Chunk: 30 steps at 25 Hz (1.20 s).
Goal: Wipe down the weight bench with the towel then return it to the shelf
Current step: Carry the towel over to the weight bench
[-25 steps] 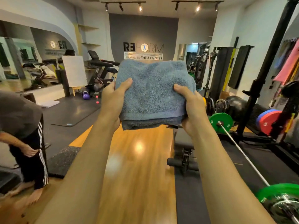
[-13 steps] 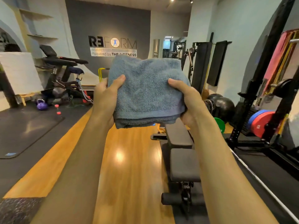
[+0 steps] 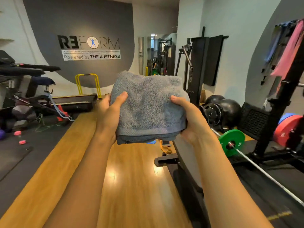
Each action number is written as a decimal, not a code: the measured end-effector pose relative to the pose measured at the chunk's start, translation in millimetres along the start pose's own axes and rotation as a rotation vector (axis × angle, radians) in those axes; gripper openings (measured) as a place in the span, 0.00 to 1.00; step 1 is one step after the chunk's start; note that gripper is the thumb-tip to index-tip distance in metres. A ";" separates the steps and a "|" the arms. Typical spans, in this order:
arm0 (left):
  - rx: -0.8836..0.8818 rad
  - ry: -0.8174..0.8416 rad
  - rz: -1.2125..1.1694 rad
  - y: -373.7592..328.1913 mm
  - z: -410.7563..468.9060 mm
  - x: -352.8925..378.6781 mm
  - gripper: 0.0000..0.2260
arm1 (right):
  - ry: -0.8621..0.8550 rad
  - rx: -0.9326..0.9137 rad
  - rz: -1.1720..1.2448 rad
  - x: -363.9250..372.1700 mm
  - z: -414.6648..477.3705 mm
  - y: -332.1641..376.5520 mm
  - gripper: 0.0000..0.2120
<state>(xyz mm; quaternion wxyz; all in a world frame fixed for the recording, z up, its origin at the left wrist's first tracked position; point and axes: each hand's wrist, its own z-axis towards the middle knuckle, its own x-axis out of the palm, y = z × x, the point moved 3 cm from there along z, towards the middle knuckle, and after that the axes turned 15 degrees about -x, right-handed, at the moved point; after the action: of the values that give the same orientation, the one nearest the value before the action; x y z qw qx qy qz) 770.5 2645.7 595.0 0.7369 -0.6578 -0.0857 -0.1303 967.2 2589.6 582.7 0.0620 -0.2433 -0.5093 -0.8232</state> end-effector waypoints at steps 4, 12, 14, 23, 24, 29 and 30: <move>-0.003 0.177 -0.016 9.0 170.7 14.1 0.08 | -0.067 -0.081 0.080 12.5 122.5 -44.1 0.08; -0.107 0.510 -0.025 84.9 433.5 101.6 0.09 | -0.238 -0.129 0.194 -29.7 330.6 -141.3 0.21; -0.131 0.564 -0.022 107.2 487.2 123.5 0.10 | -0.275 -0.185 0.190 -45.9 373.4 -163.0 0.18; -0.200 0.862 -0.067 154.7 681.2 217.9 0.11 | -0.481 -0.334 -0.017 -64.8 527.6 -205.1 0.13; -0.206 0.918 -0.071 159.7 694.7 225.4 0.11 | -0.519 -0.363 -0.082 -62.9 534.4 -209.4 0.11; -0.299 1.153 -0.080 187.3 750.2 230.8 0.12 | -0.746 -0.445 -0.289 -37.3 563.8 -249.4 0.13; -0.327 1.194 -0.085 188.8 762.1 228.0 0.14 | -0.783 -0.460 -0.304 -28.5 571.0 -258.4 0.13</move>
<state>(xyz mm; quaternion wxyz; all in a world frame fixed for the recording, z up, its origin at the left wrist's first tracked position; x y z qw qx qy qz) 1079.4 3402.4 575.6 0.5416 -0.5717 0.3363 -0.5164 1094.4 3203.8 567.8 -0.3110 -0.4651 -0.3290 -0.7607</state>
